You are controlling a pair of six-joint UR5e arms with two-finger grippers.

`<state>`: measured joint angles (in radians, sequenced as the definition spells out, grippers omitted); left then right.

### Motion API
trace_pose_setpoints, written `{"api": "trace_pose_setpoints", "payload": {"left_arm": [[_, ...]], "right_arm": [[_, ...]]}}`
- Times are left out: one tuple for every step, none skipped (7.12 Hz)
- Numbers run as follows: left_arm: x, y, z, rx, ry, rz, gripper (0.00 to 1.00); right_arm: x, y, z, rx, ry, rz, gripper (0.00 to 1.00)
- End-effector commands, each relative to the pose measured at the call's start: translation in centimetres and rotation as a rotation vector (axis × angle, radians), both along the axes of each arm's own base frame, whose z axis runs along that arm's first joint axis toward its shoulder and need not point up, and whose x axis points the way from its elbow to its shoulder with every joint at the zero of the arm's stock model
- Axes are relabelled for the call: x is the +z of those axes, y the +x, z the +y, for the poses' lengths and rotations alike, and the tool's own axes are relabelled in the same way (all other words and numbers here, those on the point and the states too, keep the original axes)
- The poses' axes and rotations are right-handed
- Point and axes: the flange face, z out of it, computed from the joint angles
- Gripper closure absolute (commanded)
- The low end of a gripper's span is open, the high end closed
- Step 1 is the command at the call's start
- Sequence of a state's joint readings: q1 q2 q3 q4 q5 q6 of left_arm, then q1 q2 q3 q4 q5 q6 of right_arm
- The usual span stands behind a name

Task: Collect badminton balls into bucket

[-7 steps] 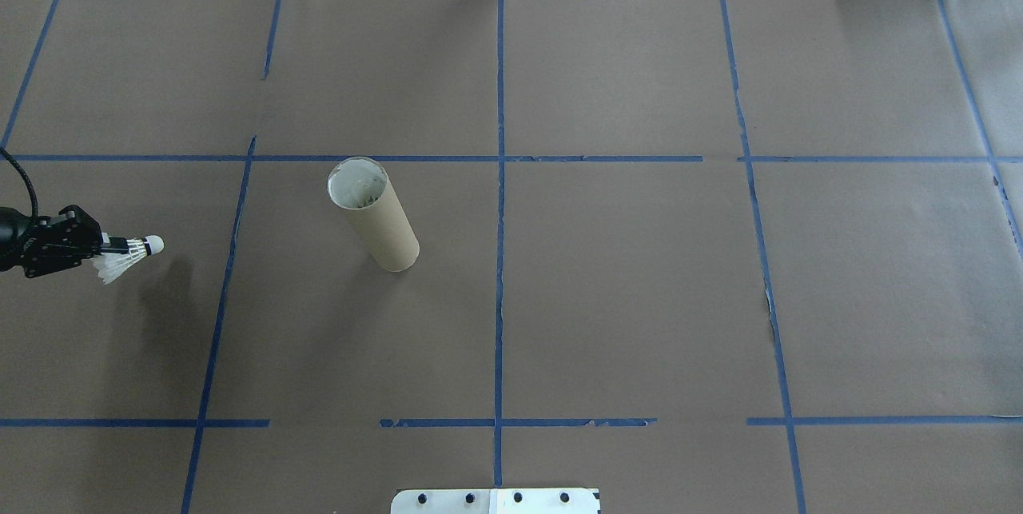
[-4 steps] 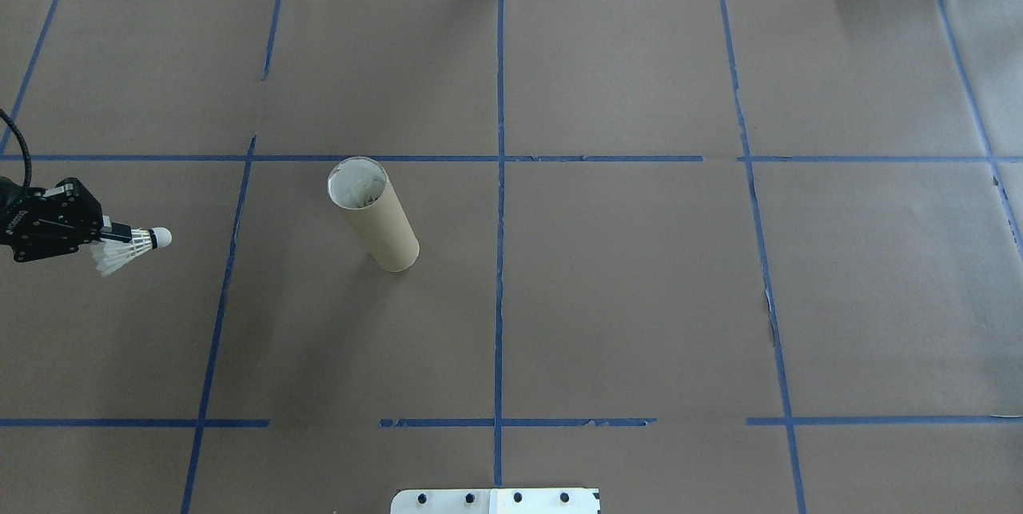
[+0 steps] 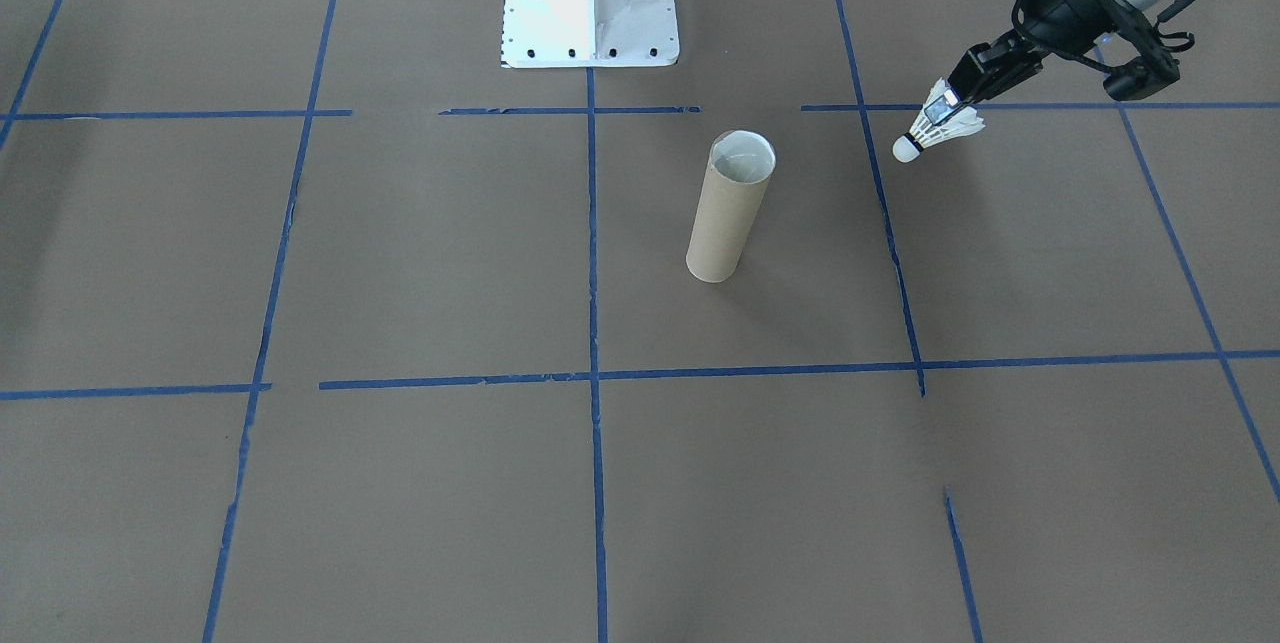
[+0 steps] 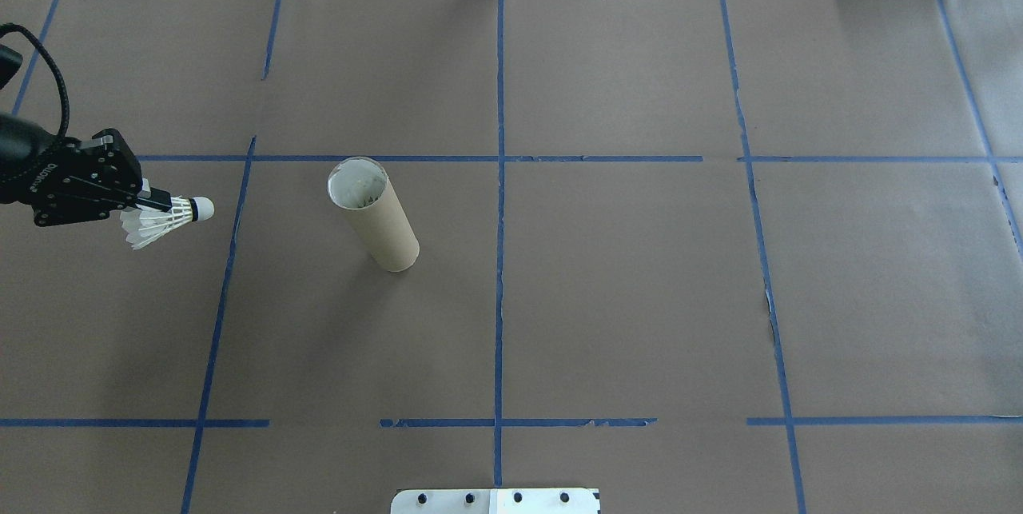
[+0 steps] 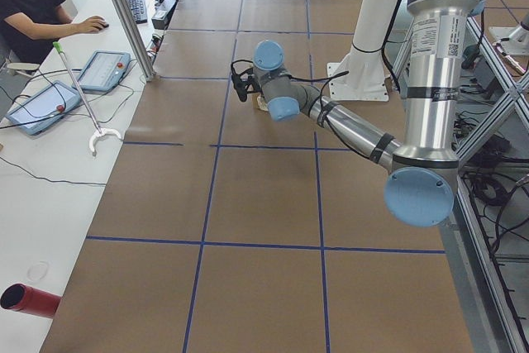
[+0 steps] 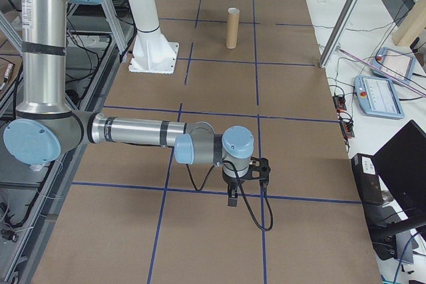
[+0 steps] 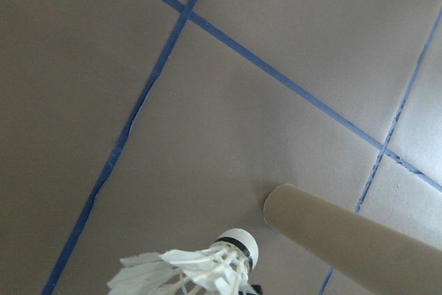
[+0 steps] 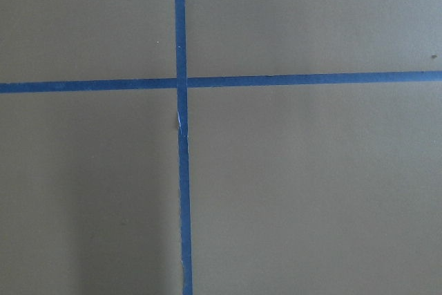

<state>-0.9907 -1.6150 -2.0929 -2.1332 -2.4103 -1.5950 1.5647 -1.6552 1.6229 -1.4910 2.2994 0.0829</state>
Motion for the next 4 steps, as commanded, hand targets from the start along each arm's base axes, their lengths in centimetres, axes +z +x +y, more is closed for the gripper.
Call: {"api": "trace_pose_setpoints", "payload": {"left_arm": [[-6.4,-1.0,-0.3,0.006,0.059,-0.043,1.00],[-9.3,-1.2,-0.8,0.008,0.084,-0.067,1.00],[-12.3,-0.7,-1.8,0.026,0.103,-0.108,1.00],[-15.5,-1.0,-2.1,-0.023,0.140,-0.180,1.00]], "right_arm": [[0.0,0.0,0.0,0.000,0.000,0.000,0.00],[0.0,0.0,0.0,0.000,0.000,0.000,0.00],[0.0,0.0,0.0,0.000,0.000,0.000,0.00],[0.0,0.0,0.0,0.000,0.000,0.000,0.00]]}}
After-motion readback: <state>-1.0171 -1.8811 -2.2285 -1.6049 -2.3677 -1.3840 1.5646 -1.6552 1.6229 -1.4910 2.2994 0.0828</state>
